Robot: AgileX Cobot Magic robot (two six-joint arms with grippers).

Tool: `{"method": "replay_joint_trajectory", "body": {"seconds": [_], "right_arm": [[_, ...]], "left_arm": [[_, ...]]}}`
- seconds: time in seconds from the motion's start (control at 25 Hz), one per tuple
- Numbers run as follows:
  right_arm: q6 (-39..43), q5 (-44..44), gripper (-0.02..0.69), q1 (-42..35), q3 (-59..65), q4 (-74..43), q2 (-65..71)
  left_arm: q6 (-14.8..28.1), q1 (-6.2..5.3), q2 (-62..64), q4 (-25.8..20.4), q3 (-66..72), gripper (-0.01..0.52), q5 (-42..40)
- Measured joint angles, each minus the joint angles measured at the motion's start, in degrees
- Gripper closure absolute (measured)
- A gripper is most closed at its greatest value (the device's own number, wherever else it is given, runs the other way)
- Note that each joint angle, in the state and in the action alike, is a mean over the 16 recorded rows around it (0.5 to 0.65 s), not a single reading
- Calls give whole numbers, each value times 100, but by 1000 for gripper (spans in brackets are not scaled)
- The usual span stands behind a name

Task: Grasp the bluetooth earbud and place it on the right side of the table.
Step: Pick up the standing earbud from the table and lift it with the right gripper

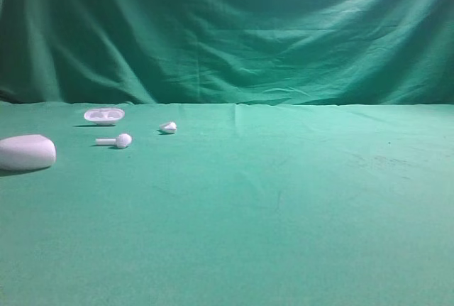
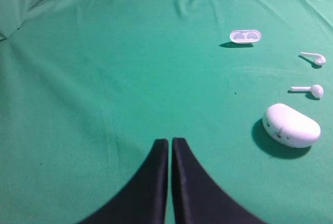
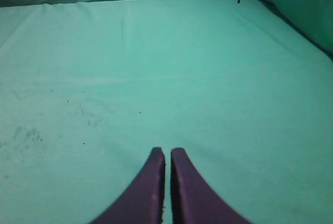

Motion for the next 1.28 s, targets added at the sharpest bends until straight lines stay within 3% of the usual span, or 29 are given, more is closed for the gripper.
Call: {"method": "replay_joint_trajectory", "body": {"seconds": [0.76,1.28], "right_arm": [[-29,-159,665,0,7,-192,0],[386,-2661,665,0,-149,-302,105]], "left_arm": [[0,0,0,0,0,514,0],[0,0,0,0,0,514,0]]}}
